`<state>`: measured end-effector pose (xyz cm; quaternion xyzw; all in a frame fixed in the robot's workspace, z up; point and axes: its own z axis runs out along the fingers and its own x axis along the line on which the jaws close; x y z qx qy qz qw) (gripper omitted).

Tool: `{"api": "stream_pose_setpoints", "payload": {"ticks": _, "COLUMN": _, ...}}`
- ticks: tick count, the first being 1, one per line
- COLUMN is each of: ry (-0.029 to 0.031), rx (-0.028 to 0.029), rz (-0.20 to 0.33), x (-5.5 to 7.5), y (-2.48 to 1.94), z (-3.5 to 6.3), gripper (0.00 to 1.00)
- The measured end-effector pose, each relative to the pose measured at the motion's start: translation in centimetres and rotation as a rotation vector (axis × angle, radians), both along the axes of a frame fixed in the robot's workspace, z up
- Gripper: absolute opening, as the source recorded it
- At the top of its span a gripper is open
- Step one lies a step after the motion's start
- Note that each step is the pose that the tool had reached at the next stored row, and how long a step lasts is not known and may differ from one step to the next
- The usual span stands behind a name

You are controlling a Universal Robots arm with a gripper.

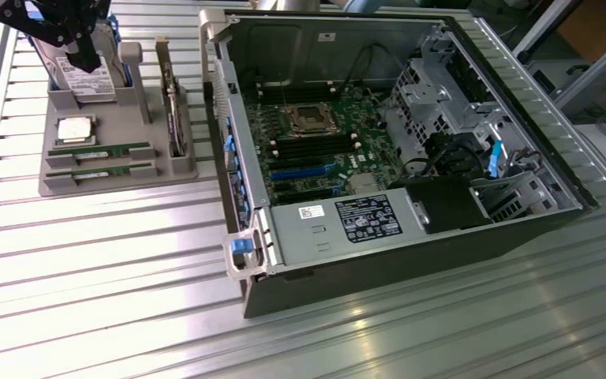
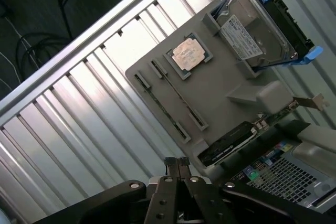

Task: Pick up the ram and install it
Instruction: 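Pick up the ram and move it above insertion slot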

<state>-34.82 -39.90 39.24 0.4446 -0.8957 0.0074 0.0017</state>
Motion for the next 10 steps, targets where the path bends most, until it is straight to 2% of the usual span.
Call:
{"api": "stream_pose_setpoints", "payload": {"ticks": 6, "ry": 0.0000, "rx": -0.0070, "rz": 0.061, "x": 0.00, "y": 0.00, "z": 0.00, "gripper": 0.11}}
{"api": "stream_pose_setpoints", "payload": {"ticks": 8, "ry": 0.0000, "rx": -0.0122, "rz": 0.102, "x": 0.00, "y": 0.00, "z": 0.00, "gripper": 0.11}}
{"api": "stream_pose_setpoints", "payload": {"ticks": 10, "ry": 0.0000, "rx": -0.0143, "rz": 0.120, "x": 0.00, "y": 0.00, "z": 0.00, "gripper": 0.11}}
